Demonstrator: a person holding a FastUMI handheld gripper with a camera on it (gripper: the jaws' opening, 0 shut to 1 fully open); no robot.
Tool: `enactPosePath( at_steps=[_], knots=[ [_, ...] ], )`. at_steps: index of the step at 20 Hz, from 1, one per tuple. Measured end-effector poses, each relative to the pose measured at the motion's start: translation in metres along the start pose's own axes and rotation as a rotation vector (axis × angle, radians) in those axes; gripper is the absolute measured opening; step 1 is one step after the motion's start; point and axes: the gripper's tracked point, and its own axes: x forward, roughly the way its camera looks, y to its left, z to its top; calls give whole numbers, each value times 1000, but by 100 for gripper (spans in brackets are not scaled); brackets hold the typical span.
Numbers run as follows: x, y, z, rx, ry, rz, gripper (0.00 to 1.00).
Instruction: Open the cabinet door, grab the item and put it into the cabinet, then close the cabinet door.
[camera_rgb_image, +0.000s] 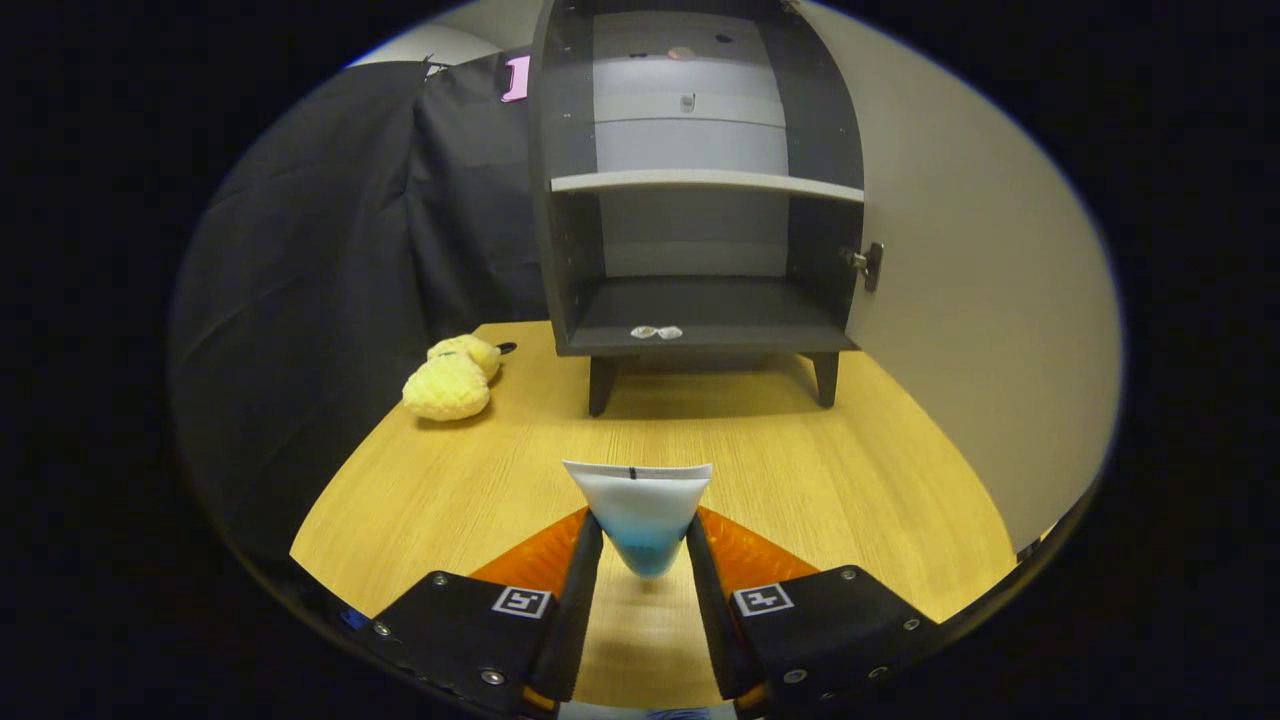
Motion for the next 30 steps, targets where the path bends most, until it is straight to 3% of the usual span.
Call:
enactPosePath(
  at_steps=[15,23,30],
  knots=[
    [-3,-31,191,18,-160,29,52],
    [19,-44,286,57,-238,46,52],
    [62,-35,335,64,-232,65,52]
  ],
)
